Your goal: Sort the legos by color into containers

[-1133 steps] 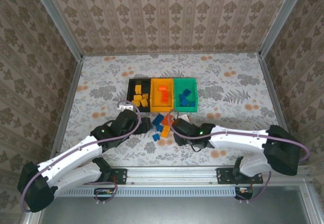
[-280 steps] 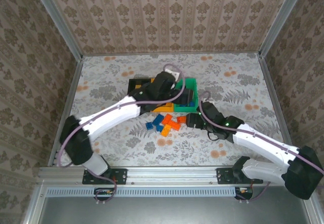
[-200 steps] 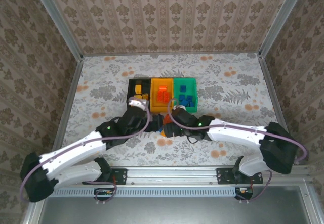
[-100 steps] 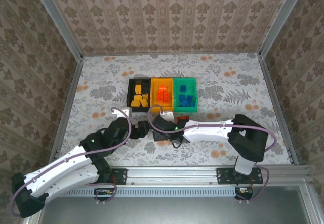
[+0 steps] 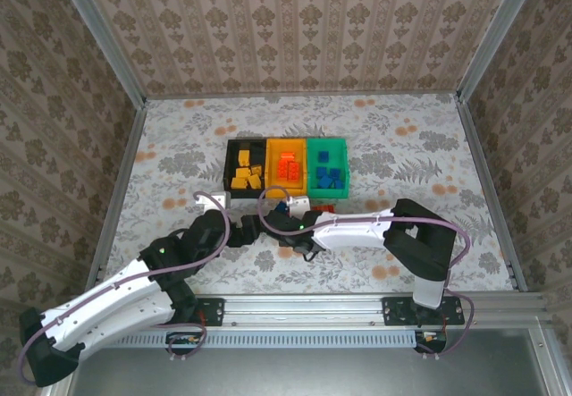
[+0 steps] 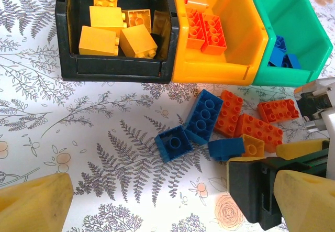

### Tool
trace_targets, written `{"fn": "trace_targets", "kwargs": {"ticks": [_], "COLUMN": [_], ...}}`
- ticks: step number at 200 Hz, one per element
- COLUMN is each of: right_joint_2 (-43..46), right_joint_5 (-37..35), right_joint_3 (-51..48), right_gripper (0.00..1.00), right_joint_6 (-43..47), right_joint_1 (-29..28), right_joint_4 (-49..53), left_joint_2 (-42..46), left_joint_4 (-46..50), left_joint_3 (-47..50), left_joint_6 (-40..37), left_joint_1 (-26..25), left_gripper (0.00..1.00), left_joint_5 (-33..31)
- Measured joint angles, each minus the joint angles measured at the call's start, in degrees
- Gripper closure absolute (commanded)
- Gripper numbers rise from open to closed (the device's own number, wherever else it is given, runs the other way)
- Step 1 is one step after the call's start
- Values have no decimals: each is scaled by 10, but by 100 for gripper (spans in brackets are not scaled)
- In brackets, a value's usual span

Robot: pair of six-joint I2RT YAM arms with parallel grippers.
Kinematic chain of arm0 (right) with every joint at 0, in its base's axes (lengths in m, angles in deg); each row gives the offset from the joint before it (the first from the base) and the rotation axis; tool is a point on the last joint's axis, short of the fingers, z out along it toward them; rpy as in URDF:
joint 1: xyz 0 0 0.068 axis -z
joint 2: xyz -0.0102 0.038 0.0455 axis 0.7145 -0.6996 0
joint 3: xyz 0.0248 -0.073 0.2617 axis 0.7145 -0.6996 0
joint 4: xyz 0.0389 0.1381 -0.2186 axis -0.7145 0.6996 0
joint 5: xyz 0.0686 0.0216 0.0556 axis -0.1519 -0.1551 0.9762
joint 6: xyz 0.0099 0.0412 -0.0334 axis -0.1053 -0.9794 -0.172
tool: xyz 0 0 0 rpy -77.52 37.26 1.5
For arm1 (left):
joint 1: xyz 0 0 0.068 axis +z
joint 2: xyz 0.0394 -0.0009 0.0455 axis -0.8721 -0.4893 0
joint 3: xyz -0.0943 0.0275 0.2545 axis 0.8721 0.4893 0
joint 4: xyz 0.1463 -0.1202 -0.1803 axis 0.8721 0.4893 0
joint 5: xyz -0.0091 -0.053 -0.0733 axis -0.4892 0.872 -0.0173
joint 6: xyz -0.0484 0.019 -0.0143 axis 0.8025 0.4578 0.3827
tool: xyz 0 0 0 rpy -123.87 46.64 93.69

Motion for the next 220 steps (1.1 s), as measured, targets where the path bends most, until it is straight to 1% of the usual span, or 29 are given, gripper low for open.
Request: {"fn": "trace_targets", "kwargs": {"ticks": [26,58,91,134,173,220], "right_joint_2": [44,100,105,96,85,97], "right_joint_5": [-3,20,64,79,83,92], "right_joint_3": [-53,-76,-77,-82,-101,-133], "right_gripper": [30,29,31,37,47,65], "right_joint_6": [-4,8,17,11,-1,0], "right_joint_1": [3,20,36,40,44,57], "right_joint_4": [3,-10,-36,-38,-38,-46], "left_joint_2": [0,-1,-11,-22,-24,-33], "left_joint_4": [0,-1,-4,-7,-9,-11], "left_joint_3": [0,0,0,0,0,0], "left_joint_6": [0,0,0,0,0,0], "left_joint_1": [0,0,1,4,4,11], "left_gripper": [0,0,0,0,0,0], "left_joint_5": [0,0,0,0,0,0]}}
